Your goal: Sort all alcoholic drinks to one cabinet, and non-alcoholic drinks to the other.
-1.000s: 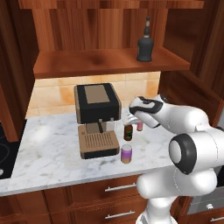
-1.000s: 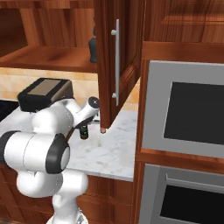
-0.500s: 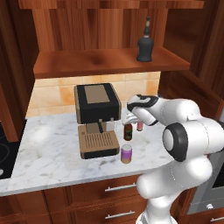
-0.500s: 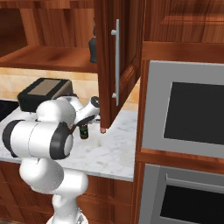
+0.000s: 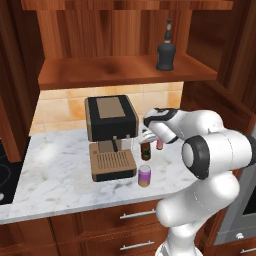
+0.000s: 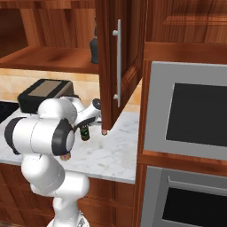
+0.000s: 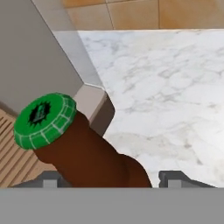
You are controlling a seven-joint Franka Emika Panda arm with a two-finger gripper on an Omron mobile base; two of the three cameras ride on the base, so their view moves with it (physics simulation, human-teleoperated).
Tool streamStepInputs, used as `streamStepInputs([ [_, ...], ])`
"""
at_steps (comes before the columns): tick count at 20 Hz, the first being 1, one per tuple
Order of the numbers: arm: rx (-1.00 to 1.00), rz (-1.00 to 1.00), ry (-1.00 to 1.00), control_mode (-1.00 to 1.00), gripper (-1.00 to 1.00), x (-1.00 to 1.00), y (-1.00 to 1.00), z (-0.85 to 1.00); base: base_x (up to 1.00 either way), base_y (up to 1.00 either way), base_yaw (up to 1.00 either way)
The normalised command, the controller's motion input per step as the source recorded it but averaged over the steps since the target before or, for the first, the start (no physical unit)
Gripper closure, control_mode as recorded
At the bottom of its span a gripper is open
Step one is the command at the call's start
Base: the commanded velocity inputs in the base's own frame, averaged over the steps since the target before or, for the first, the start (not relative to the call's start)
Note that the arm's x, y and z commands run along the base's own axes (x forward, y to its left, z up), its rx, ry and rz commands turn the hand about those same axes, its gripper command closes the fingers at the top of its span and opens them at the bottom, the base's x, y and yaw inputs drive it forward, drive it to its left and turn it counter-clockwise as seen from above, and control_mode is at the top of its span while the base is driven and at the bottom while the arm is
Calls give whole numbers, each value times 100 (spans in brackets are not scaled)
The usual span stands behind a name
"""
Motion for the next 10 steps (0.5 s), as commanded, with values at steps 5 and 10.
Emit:
streamStepInputs([
  [5, 0, 1, 0, -100, 100, 0, 14, -1, 0, 0, 0],
  [10, 0, 0, -7, -100, 100, -17, 0, 27, 0, 0, 0],
])
